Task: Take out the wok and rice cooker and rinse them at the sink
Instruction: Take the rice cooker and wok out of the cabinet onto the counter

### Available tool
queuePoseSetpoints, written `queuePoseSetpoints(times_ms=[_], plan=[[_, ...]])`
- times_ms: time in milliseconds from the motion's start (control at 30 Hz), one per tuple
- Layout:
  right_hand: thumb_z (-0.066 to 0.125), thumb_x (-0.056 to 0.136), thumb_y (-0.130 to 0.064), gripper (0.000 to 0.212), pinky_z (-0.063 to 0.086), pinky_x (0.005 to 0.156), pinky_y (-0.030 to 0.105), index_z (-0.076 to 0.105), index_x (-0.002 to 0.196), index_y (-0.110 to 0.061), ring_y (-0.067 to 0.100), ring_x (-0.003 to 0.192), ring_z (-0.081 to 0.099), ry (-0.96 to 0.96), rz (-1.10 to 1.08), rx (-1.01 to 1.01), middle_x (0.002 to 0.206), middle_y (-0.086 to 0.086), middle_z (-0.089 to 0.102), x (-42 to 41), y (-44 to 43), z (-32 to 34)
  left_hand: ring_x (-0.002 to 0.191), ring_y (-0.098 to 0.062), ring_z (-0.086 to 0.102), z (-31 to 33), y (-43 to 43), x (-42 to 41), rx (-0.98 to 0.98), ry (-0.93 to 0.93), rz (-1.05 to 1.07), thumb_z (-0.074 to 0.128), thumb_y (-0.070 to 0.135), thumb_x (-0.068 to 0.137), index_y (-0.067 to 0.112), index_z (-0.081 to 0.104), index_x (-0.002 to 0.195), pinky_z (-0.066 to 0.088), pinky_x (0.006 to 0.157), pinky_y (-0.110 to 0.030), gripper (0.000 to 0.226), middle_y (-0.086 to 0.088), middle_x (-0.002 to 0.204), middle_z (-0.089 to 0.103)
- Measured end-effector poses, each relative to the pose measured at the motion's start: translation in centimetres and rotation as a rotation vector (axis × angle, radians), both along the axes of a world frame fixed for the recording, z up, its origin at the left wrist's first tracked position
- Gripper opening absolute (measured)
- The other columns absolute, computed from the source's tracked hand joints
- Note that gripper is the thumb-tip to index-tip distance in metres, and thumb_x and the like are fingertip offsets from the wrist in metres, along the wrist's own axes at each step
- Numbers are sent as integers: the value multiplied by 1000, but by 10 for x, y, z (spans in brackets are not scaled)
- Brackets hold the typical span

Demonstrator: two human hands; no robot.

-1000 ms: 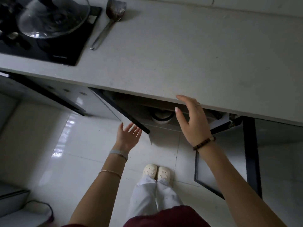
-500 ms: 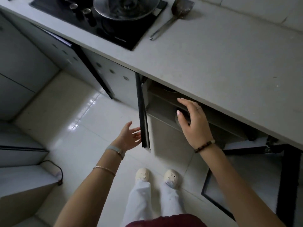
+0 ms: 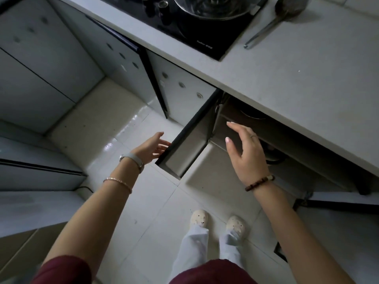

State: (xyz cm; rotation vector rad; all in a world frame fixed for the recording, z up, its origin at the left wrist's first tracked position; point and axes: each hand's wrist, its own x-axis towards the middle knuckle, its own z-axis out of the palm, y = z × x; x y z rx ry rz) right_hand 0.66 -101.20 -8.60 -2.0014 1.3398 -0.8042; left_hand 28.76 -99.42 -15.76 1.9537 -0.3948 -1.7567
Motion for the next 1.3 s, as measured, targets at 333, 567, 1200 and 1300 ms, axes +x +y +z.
queuePoseSetpoints(times_ms=[333, 567, 1200, 1300], plan=[[46, 95, -32, 41, 46, 102, 36, 51, 133, -17, 13, 127, 46, 65, -60, 4, 134, 1, 53, 11, 2, 0, 65, -18, 45, -1, -5, -1, 66, 34, -57, 33, 45, 99, 9, 57, 85, 41, 72, -28, 45, -6, 73, 50], [49, 96, -26, 38, 39, 103, 22, 51, 132, -17, 9, 126, 46, 61, -149, -25, 133, -2, 53, -19, 7, 10, 90, -24, 55, -1, 0, -2, -47, -76, -66, 29, 40, 103, 4, 61, 107, 43, 88, -34, 48, -12, 97, 59], [53, 96, -22, 40, 39, 104, 25, 48, 135, -16, 11, 125, 46, 83, -385, -47, 134, -1, 52, -228, 40, -12, 136, -25, 38, 40, 17, -221, -1051, -935, -452, 55, 22, 94, 13, 48, 138, 33, 111, -53, 45, -7, 142, 47], [53, 96, -23, 40, 34, 105, 17, 48, 135, -15, 7, 125, 45, 85, -416, -40, 134, -1, 52, -253, 38, -31, 137, -22, 36, 23, 8, -246, -1039, -907, -444, 51, 26, 96, 16, 47, 138, 32, 111, -52, 44, -4, 143, 46]])
